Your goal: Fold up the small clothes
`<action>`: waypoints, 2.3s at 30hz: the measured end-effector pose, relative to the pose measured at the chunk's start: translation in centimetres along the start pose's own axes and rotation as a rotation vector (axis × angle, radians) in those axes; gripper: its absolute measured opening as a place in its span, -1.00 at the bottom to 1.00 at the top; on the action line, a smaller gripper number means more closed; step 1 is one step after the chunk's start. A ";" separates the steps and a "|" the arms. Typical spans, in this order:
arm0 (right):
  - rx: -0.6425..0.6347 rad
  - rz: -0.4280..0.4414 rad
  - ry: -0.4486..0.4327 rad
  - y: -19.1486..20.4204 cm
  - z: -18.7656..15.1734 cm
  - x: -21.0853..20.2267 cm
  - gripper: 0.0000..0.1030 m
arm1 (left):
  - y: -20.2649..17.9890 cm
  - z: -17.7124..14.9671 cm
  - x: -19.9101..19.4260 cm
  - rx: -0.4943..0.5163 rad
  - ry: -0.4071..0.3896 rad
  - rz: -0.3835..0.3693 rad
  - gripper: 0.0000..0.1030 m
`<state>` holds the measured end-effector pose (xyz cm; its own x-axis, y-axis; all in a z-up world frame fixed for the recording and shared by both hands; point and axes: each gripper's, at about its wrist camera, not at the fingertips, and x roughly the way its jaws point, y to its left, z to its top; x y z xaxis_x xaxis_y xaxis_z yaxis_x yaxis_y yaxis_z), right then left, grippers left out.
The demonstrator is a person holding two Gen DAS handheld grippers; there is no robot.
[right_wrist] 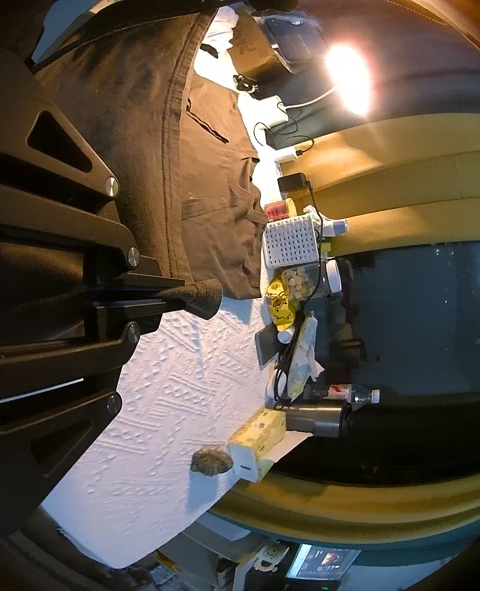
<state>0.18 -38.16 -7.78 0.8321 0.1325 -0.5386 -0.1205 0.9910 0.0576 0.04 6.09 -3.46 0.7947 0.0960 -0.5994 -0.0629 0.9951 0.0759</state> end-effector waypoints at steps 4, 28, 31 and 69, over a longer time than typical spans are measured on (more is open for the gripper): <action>-0.004 0.001 -0.003 0.1 1.2 0.9 -0.92 | 0.1 1.0 1.0 -0.005 -0.003 -0.007 -0.91; -0.010 -0.013 -0.028 0.0 7.1 7.4 -0.92 | 1.3 6.6 7.4 -0.009 -0.045 -0.029 -0.91; -0.011 -0.015 -0.027 0.0 7.8 8.5 -0.92 | 1.5 7.1 8.5 -0.010 -0.044 -0.029 -0.91; -0.098 -0.057 -0.031 0.9 16.7 23.4 -0.92 | 4.9 13.8 22.5 0.045 -0.029 -0.009 -0.91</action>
<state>28.56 -33.94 -6.33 0.8553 0.0777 -0.5123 -0.1232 0.9908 -0.0555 25.99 12.81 -5.58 0.8124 0.0857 -0.5767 -0.0292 0.9939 0.1067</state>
